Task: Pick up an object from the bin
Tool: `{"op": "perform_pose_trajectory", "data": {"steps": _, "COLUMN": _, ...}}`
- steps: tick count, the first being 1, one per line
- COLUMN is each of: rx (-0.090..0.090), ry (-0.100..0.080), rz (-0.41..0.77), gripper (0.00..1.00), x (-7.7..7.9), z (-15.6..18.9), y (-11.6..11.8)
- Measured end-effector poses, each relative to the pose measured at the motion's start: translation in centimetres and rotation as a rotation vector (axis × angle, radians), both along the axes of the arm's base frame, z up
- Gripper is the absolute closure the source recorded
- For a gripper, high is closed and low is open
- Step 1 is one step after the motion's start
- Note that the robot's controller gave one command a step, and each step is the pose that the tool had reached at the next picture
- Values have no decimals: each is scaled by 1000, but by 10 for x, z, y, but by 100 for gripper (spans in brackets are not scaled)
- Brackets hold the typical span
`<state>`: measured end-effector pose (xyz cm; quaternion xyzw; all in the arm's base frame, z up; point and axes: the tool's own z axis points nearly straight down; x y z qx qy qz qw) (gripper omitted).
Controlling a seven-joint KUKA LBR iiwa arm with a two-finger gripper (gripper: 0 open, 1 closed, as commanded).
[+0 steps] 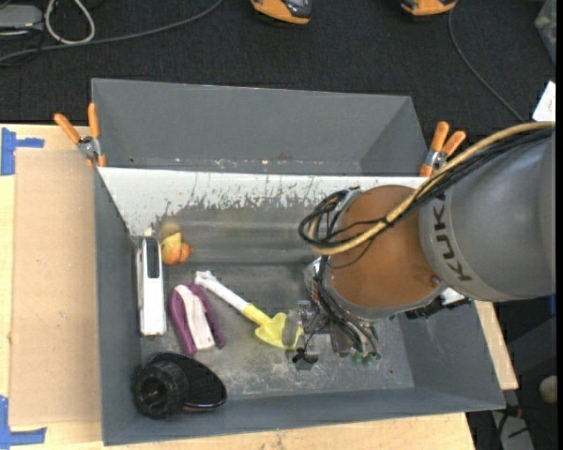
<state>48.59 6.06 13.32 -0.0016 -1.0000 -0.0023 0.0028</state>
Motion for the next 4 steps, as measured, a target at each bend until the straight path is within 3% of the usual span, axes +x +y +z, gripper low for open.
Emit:
{"op": "perform_pose_trajectory", "data": {"steps": 1, "rx": 1, "ry": -1, "rz": 180, "gripper": 100, "x": 19, "z": 9, "y": -5}}
{"op": "perform_pose_trajectory", "data": {"steps": 2, "rx": 2, "ry": -1, "rz": 328, "gripper": 100, "x": 16, "z": 12, "y": -4}}
{"op": "perform_pose_trajectory", "data": {"steps": 3, "rx": 2, "ry": -6, "rz": 373, "gripper": 100, "x": 40, "z": -19, "y": -20}}
{"op": "perform_pose_trajectory", "data": {"steps": 4, "rx": -1, "ry": -1, "rz": 488, "gripper": 100, "x": 42, "z": -34, "y": -17}}
